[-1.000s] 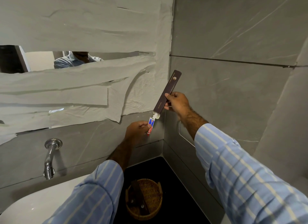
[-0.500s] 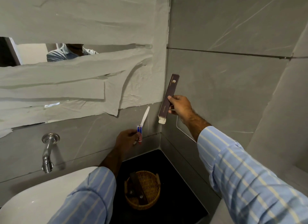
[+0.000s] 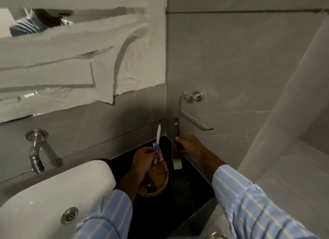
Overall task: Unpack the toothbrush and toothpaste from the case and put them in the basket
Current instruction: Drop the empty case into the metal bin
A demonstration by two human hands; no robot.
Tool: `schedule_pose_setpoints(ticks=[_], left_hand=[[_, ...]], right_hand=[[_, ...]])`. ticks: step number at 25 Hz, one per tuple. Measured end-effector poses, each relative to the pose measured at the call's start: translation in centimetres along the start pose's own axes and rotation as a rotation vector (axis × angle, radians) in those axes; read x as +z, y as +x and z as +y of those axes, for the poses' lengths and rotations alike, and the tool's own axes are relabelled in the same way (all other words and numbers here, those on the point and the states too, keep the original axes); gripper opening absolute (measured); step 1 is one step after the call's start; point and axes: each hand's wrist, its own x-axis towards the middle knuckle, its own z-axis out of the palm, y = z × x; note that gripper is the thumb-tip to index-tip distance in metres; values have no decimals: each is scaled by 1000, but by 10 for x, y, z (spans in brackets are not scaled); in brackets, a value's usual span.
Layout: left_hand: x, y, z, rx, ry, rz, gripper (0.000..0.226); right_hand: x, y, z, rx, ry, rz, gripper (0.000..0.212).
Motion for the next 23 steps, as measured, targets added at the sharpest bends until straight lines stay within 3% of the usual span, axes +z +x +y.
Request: schedule_pose_setpoints(ticks=[5, 7, 14, 20, 23], left_hand=[[28, -6, -56, -138, 128, -69, 8], [43, -11, -77, -163, 141, -101, 18], [102, -30, -134, -327, 241, -353, 9], [164, -57, -176, -309, 420, -553, 3], [192, -67, -192, -348, 453, -625, 5]], right_hand=[[-16, -7, 79, 162, 56, -4, 29], [-24, -12, 106, 220, 45, 13, 29], [-62, -42, 192, 389, 82, 127, 24], [-122, -83, 262, 455, -44, 275, 29], [-148, -93, 308, 553, 25, 347, 28]])
